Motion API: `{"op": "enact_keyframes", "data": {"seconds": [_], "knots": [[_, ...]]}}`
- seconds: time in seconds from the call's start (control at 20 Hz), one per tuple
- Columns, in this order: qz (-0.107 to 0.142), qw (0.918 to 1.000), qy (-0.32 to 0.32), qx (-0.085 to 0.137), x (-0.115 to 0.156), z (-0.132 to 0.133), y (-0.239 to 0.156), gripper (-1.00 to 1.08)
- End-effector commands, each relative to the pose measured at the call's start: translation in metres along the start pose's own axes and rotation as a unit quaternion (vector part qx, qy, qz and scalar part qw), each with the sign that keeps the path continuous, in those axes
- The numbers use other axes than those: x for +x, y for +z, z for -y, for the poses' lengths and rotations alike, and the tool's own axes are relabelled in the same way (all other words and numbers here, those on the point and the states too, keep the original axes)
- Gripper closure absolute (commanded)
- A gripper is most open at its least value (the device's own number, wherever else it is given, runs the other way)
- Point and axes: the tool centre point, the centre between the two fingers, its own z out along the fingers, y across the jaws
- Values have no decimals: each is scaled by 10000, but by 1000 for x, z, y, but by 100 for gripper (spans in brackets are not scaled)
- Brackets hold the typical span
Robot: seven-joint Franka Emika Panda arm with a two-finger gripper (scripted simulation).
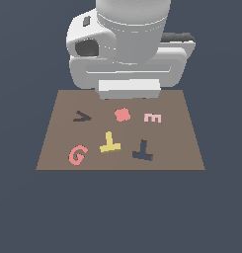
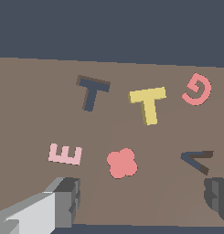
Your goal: Insert a designated object into the corresponding slot on a board.
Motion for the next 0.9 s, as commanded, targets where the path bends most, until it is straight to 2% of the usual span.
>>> {"op": "enact_keyframes", "data": {"seconds": [0.0,0.4,0.85], "knots": [[0,10000,0,0,0,0,0,-92],[2,10000,-86,12,7,-6,15,-92],[10,9993,-369,52,30,-25,63,-92]]}}
